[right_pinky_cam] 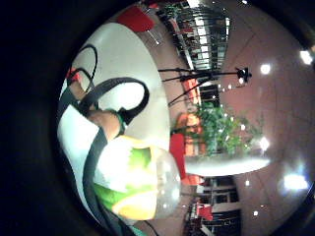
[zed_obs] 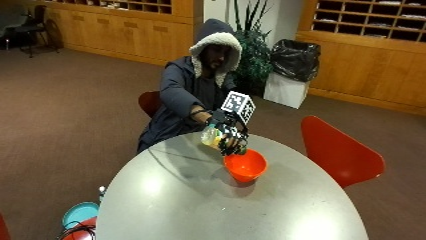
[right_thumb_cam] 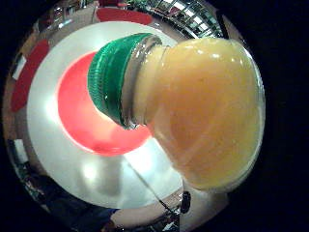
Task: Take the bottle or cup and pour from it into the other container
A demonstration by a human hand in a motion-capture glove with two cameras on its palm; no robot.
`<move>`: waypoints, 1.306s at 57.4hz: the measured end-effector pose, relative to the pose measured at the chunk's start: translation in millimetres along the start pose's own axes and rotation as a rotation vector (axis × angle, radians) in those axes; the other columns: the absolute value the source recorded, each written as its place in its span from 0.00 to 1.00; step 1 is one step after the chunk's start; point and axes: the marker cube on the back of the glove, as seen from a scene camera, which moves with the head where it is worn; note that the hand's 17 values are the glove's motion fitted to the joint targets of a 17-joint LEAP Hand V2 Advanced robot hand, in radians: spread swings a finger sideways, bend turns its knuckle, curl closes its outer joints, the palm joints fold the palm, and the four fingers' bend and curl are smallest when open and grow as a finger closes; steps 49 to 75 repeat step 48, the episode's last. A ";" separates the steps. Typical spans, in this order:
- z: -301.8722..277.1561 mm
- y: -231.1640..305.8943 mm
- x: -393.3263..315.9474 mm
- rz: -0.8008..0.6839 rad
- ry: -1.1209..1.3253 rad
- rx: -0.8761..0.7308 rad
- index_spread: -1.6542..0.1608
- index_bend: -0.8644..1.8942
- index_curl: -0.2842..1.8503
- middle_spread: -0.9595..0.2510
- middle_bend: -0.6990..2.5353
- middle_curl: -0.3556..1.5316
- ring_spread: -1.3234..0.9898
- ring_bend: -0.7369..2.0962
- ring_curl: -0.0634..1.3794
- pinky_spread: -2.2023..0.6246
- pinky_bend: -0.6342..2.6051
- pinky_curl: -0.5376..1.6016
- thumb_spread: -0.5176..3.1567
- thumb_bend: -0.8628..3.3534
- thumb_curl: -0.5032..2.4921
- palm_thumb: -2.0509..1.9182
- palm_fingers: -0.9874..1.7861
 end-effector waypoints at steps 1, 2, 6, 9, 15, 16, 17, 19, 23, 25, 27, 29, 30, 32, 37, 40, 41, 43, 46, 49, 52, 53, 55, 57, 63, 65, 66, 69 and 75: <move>-0.1 -0.3 -3.6 -0.003 0.014 0.001 0.76 0.36 0.30 0.57 0.30 0.45 0.49 0.47 0.33 0.75 0.33 0.43 0.23 0.20 0.41 0.76 0.78; -0.2 -0.5 -7.0 -0.006 0.027 0.002 0.76 0.36 0.30 0.57 0.30 0.45 0.49 0.47 0.33 0.75 0.33 0.43 0.23 0.20 0.41 0.76 0.78; 0.2 -1.0 -17.6 -0.030 0.072 -0.007 0.76 0.36 0.30 0.57 0.30 0.45 0.49 0.47 0.33 0.75 0.33 0.43 0.23 0.20 0.41 0.76 0.78; 1.7 -2.0 -23.5 -0.050 0.091 -0.018 0.76 0.36 0.30 0.57 0.30 0.45 0.49 0.47 0.34 0.75 0.33 0.43 0.23 0.20 0.41 0.76 0.78; 1.9 -2.8 -36.5 -0.079 0.128 -0.015 0.76 0.36 0.30 0.57 0.30 0.45 0.49 0.47 0.34 0.75 0.33 0.43 0.23 0.20 0.41 0.76 0.78; 1.1 -1.9 -39.0 -0.084 0.131 -0.019 0.76 0.36 0.30 0.57 0.30 0.45 0.49 0.47 0.34 0.75 0.33 0.43 0.23 0.20 0.41 0.76 0.78; -0.1 -0.7 -41.4 -0.088 0.132 -0.023 0.76 0.36 0.30 0.57 0.30 0.45 0.49 0.47 0.34 0.75 0.33 0.43 0.23 0.20 0.41 0.76 0.78; -1.8 0.4 -44.1 -0.089 0.130 -0.027 0.76 0.36 0.30 0.57 0.30 0.45 0.49 0.47 0.34 0.75 0.33 0.43 0.23 0.20 0.41 0.76 0.78; -0.7 -3.2 -37.8 -0.086 0.121 -0.021 0.76 0.36 0.30 0.57 0.30 0.45 0.49 0.47 0.34 0.75 0.33 0.43 0.23 0.20 0.41 0.76 0.78; 0.2 -5.0 -34.2 -0.084 0.122 -0.013 0.76 0.36 0.30 0.57 0.30 0.45 0.49 0.47 0.34 0.75 0.33 0.43 0.23 0.20 0.41 0.76 0.78; 0.0 -5.1 -33.7 -0.078 0.122 -0.007 0.76 0.36 0.30 0.57 0.30 0.45 0.49 0.47 0.34 0.75 0.33 0.43 0.23 0.20 0.41 0.76 0.78; -1.0 -3.0 -35.8 -0.074 0.122 -0.010 0.76 0.36 0.30 0.57 0.30 0.45 0.49 0.47 0.34 0.75 0.33 0.43 0.23 0.20 0.41 0.76 0.78; -1.5 -2.0 -36.7 -0.073 0.124 -0.013 0.76 0.36 0.30 0.57 0.30 0.45 0.49 0.47 0.34 0.75 0.33 0.43 0.23 0.20 0.41 0.76 0.78; -1.4 -1.3 -36.3 -0.073 0.125 -0.017 0.76 0.36 0.30 0.57 0.30 0.45 0.49 0.47 0.34 0.75 0.33 0.43 0.23 0.20 0.41 0.76 0.78; -0.3 -3.4 -31.2 -0.070 0.120 -0.009 0.76 0.36 0.30 0.57 0.30 0.45 0.49 0.47 0.34 0.75 0.34 0.43 0.23 0.20 0.41 0.76 0.78; 0.7 -5.5 -27.1 -0.064 0.115 0.001 0.76 0.36 0.30 0.57 0.30 0.45 0.49 0.47 0.34 0.75 0.34 0.43 0.23 0.20 0.41 0.76 0.78; 0.7 -5.6 -26.7 -0.064 0.110 0.002 0.76 0.36 0.30 0.57 0.30 0.45 0.49 0.47 0.34 0.75 0.34 0.43 0.23 0.20 0.41 0.76 0.78; -1.5 -2.9 -30.4 -0.066 0.100 -0.002 0.76 0.36 0.30 0.57 0.30 0.45 0.49 0.47 0.34 0.75 0.34 0.43 0.23 0.20 0.41 0.76 0.78; -6.6 3.5 -39.5 -0.058 0.103 -0.002 0.76 0.36 0.30 0.57 0.30 0.45 0.49 0.47 0.34 0.75 0.34 0.43 0.23 0.20 0.41 0.76 0.78; -8.5 5.5 -41.8 -0.053 0.112 0.002 0.76 0.36 0.30 0.57 0.30 0.45 0.49 0.47 0.34 0.75 0.34 0.43 0.23 0.20 0.41 0.76 0.78; -8.5 5.5 -41.8 -0.053 0.112 0.002 0.76 0.36 0.30 0.57 0.30 0.45 0.49 0.47 0.34 0.75 0.34 0.43 0.23 0.20 0.41 0.76 0.78; -8.5 5.5 -41.8 -0.053 0.112 0.002 0.76 0.36 0.30 0.57 0.30 0.45 0.49 0.47 0.34 0.75 0.34 0.43 0.23 0.20 0.41 0.76 0.78; -8.5 5.5 -41.8 -0.053 0.112 0.002 0.76 0.36 0.30 0.57 0.30 0.45 0.49 0.47 0.34 0.75 0.34 0.43 0.23 0.20 0.41 0.76 0.78; -8.5 5.5 -41.8 -0.053 0.112 0.002 0.76 0.36 0.30 0.57 0.30 0.45 0.49 0.47 0.34 0.75 0.34 0.43 0.23 0.20 0.41 0.76 0.78; -8.5 5.5 -41.8 -0.053 0.112 0.002 0.76 0.36 0.30 0.57 0.30 0.45 0.49 0.47 0.34 0.75 0.34 0.43 0.23 0.20 0.41 0.76 0.78; -8.5 5.5 -41.8 -0.053 0.112 0.002 0.76 0.36 0.30 0.57 0.30 0.45 0.49 0.47 0.34 0.75 0.34 0.43 0.23 0.20 0.41 0.76 0.78; -8.5 5.5 -41.8 -0.053 0.112 0.002 0.76 0.36 0.30 0.57 0.30 0.45 0.49 0.47 0.34 0.75 0.34 0.43 0.23 0.20 0.41 0.76 0.78; -8.5 5.5 -41.8 -0.053 0.112 0.002 0.76 0.36 0.30 0.57 0.30 0.45 0.49 0.47 0.34 0.75 0.34 0.43 0.23 0.20 0.41 0.76 0.78; -8.5 5.5 -41.8 -0.053 0.112 0.002 0.76 0.36 0.30 0.57 0.30 0.45 0.49 0.47 0.34 0.75 0.34 0.43 0.23 0.20 0.41 0.76 0.78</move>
